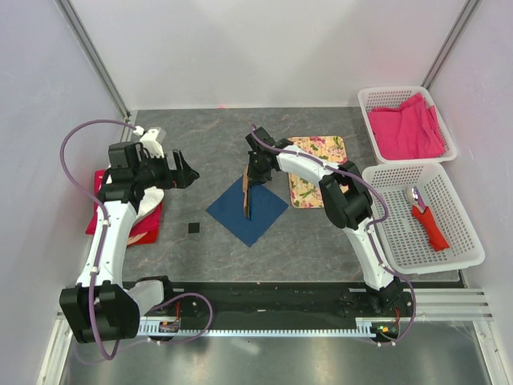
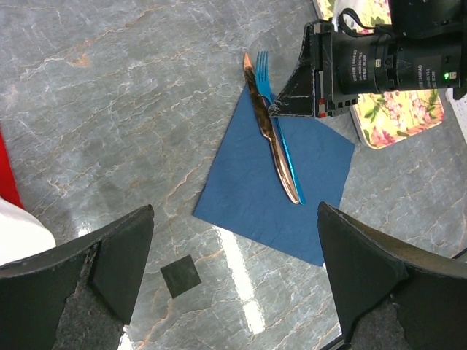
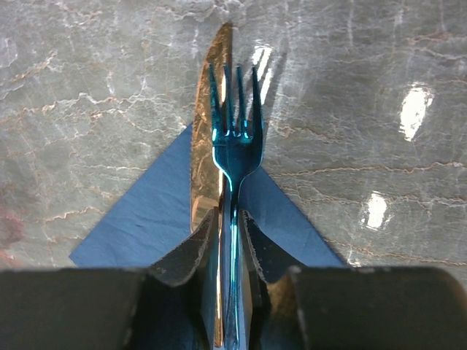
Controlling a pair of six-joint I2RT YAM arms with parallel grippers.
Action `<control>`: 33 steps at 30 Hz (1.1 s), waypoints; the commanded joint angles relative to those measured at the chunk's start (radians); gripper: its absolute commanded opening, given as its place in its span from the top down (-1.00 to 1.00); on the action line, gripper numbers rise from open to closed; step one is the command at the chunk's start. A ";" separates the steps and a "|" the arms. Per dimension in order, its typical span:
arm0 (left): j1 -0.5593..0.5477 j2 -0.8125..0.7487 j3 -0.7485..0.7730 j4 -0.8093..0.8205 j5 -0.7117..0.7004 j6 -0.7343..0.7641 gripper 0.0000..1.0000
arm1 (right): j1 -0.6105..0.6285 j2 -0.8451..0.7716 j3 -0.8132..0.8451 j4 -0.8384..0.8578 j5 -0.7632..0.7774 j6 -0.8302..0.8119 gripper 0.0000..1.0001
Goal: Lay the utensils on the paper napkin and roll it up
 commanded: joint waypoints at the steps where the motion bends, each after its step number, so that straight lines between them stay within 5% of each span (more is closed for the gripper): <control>1: 0.004 -0.047 -0.013 0.009 0.064 0.091 -1.00 | 0.005 -0.051 0.052 0.007 -0.022 -0.037 0.50; 7: -0.004 -0.147 -0.066 -0.080 0.216 0.513 -0.99 | -0.004 -0.146 0.044 0.003 -0.044 -0.134 0.24; 12: -0.088 -0.260 -0.213 -0.126 0.328 0.893 -0.92 | -0.033 -0.233 0.003 0.016 -0.148 -0.252 -0.18; 15: -0.322 -0.277 -0.295 -0.126 0.279 1.045 -0.72 | -0.071 -0.292 -0.071 0.055 -0.263 -0.314 -0.32; 22: -0.783 -0.184 -0.462 0.131 0.100 0.972 -0.12 | -0.188 -0.338 -0.279 0.092 -0.558 -0.300 -0.21; 33: -0.903 0.144 -0.476 0.412 -0.164 0.980 0.16 | -0.242 -0.398 -0.401 0.128 -0.611 -0.357 -0.17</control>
